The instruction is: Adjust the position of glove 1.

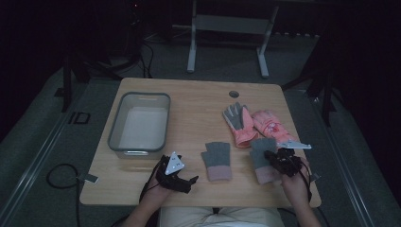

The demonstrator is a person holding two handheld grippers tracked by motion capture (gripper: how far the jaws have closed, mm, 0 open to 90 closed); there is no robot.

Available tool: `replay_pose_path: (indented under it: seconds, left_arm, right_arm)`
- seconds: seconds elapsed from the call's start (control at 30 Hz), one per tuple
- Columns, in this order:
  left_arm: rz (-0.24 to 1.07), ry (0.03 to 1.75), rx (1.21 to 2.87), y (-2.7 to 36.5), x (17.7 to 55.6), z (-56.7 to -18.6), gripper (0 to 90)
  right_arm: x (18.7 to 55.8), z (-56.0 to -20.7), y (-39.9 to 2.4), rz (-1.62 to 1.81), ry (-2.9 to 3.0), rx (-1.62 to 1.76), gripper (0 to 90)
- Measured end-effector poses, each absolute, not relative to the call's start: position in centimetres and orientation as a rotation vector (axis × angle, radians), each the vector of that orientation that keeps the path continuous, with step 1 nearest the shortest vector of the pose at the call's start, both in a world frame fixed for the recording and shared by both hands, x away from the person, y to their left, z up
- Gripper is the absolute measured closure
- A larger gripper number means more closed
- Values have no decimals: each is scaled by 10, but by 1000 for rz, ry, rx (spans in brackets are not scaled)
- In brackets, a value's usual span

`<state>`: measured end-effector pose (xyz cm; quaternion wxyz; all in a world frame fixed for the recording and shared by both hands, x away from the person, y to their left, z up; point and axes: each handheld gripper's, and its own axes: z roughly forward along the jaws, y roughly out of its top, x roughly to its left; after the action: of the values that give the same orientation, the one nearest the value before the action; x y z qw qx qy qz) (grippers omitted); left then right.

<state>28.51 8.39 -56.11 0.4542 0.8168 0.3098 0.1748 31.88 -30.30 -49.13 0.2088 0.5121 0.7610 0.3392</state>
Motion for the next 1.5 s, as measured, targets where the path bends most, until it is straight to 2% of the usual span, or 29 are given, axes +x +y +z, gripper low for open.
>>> replay_pose_path:
  seconds: [0.33,0.93,1.07,1.33,1.5]
  left_arm:
    - [435,763,2014,84,285,-561,12]
    - [434,756,2017,83,285,-561,12]
    - [435,754,2018,83,285,-561,12]
    - [431,755,2016,84,285,-561,12]
    - [436,755,2019,83,284,-561,12]
  right_arm:
    - [303,-496,-279,1041,1944,1625,863]
    - [314,-549,-271,904,1901,1708,840]
    - [315,-548,-271,890,1920,1688,824]
    - [318,-533,-278,878,2029,1536,701]
    - [321,-526,-288,911,2127,1433,694]
